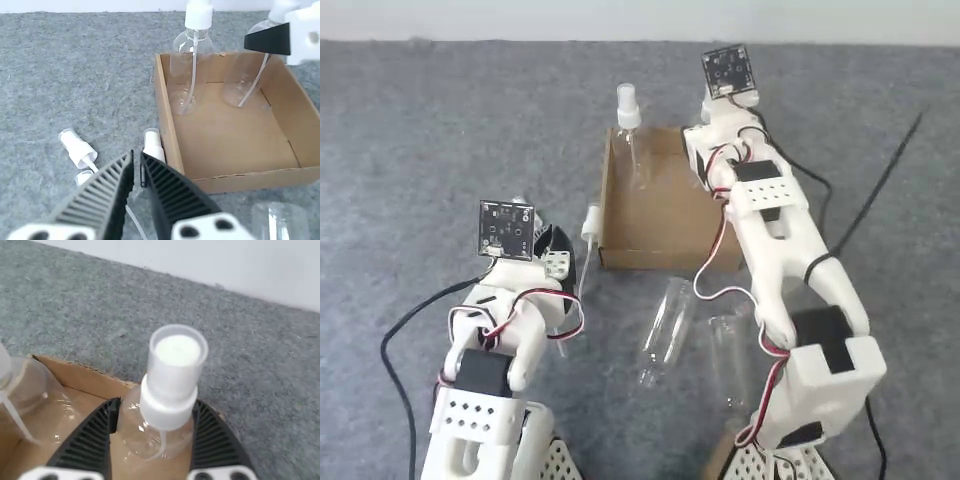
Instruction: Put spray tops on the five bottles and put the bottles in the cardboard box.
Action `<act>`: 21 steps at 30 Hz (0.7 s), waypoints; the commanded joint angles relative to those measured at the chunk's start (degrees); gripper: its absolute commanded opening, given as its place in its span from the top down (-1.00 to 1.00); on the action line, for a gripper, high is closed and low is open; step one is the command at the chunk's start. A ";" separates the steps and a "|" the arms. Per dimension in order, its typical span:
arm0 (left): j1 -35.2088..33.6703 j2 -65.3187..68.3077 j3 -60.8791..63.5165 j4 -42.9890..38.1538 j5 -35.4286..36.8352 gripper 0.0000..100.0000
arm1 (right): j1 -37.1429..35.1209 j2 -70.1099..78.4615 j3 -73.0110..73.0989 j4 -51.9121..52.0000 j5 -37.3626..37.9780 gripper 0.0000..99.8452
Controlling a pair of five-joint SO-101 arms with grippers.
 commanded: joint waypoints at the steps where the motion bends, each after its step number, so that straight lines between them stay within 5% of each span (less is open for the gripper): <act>1: -0.18 -1.41 -0.48 -1.49 0.53 0.98 | 0.75 0.13 -3.34 -4.00 0.88 0.98; 21: -0.18 -1.41 -0.48 -1.41 0.53 0.98 | 0.31 5.23 -3.34 -7.43 0.88 0.98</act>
